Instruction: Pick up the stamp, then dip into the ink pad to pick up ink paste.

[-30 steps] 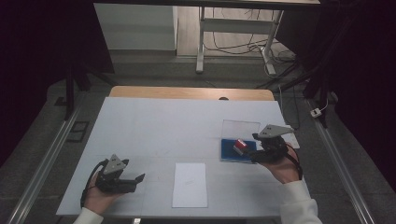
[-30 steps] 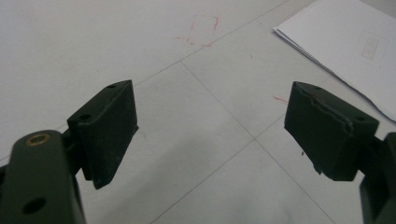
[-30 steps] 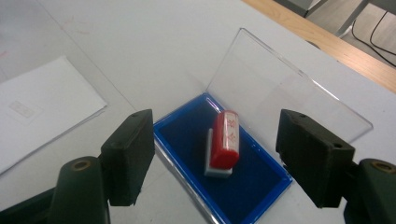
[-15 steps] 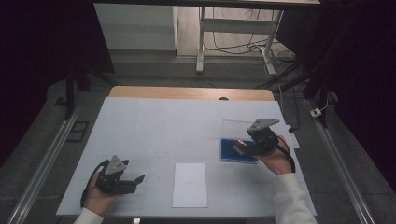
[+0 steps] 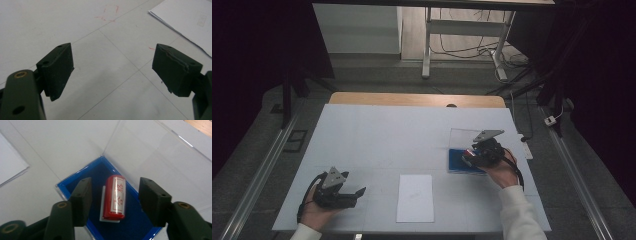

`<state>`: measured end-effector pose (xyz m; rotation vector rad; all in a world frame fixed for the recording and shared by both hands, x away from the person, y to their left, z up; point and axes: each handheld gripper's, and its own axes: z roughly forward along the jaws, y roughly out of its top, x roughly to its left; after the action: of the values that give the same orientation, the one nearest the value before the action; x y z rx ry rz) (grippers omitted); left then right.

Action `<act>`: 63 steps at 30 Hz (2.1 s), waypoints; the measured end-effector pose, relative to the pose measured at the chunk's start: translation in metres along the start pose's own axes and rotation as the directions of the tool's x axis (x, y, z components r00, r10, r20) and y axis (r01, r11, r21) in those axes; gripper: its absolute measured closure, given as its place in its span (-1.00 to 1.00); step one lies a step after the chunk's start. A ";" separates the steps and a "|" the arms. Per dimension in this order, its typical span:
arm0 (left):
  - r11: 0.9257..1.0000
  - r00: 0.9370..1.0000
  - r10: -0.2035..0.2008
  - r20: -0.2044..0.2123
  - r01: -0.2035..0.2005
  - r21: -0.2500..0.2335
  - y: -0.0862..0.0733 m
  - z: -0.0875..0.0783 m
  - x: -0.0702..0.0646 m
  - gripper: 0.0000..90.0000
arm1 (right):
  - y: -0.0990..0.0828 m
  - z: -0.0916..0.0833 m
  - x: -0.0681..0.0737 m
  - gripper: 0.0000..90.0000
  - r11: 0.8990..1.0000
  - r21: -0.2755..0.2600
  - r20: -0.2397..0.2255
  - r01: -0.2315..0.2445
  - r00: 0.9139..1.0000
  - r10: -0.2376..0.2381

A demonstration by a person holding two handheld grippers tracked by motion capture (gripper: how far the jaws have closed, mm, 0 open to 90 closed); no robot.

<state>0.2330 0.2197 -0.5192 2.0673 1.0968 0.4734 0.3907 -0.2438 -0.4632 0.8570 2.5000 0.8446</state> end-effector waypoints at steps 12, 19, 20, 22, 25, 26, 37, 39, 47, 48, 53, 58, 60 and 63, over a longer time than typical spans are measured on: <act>1.000 1.000 0.007 -0.001 -0.007 0.002 0.000 0.000 0.000 -0.61 | -0.002 0.003 -0.002 0.48 1.000 0.002 -0.005 -0.024 1.000 0.024; 1.000 1.000 0.008 -0.008 -0.008 0.001 0.000 0.000 -0.001 -0.61 | -0.002 0.004 -0.002 0.55 0.998 0.003 -0.012 -0.058 0.998 0.058; 1.000 1.000 0.008 -0.008 -0.008 0.001 -0.001 0.000 -0.001 -0.61 | -0.002 0.004 -0.002 0.55 0.998 0.002 -0.013 -0.061 0.998 0.061; 1.000 1.000 0.010 -0.008 -0.010 0.001 -0.001 0.000 -0.001 -0.61 | -0.001 0.003 -0.002 0.55 0.998 0.003 -0.011 -0.062 0.998 0.062; 1.000 1.000 0.007 -0.008 -0.007 0.002 -0.001 0.000 -0.001 -0.61 | -0.001 0.004 -0.001 0.56 0.998 0.005 -0.005 -0.056 0.998 0.056; 1.000 1.000 0.007 -0.008 -0.007 0.002 -0.001 0.000 -0.001 -0.61 | -0.001 0.003 0.000 0.56 0.999 0.004 -0.003 -0.055 0.999 0.055; 1.000 1.000 0.011 -0.011 -0.011 0.007 -0.001 0.001 -0.001 -0.60 | 0.001 -0.001 -0.001 0.56 0.997 -0.030 -0.020 -0.071 0.997 0.071; 1.000 1.000 0.010 -0.012 -0.010 0.008 -0.001 0.001 -0.001 -0.60 | 0.002 -0.003 0.000 0.56 0.997 -0.040 -0.011 -0.067 0.998 0.067; 1.000 1.000 0.008 -0.016 -0.008 0.006 -0.002 0.000 0.000 -0.60 | 0.007 -0.016 0.004 0.56 0.996 -0.079 0.003 -0.044 0.999 0.044; 1.000 1.000 0.007 -0.014 -0.007 0.006 -0.002 0.000 0.000 -0.60 | 0.008 -0.018 0.005 0.56 0.995 -0.089 0.003 -0.040 0.999 0.040; 1.000 1.000 0.010 -0.016 -0.009 0.006 -0.002 0.000 0.000 -0.60 | 0.012 -0.029 0.007 0.56 0.993 -0.118 0.004 -0.031 0.999 0.032; 1.000 1.000 0.010 -0.017 -0.010 0.006 -0.002 -0.001 -0.001 -0.60 | 0.013 -0.034 0.008 0.56 0.990 -0.135 -0.005 -0.030 1.000 0.030; 1.000 1.000 0.010 -0.017 -0.010 0.005 -0.001 -0.001 -0.001 -0.60 | 0.014 -0.034 0.009 0.56 0.991 -0.135 -0.003 -0.026 1.000 0.026; 1.000 1.000 0.011 -0.016 -0.011 0.005 -0.001 -0.001 0.000 -0.60 | 0.014 -0.034 0.009 0.56 0.990 -0.136 -0.001 -0.021 1.000 0.021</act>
<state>0.2317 0.2203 -0.5198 2.0778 1.0981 0.4943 0.3723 -0.2434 -0.4296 0.8388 2.4044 1.0094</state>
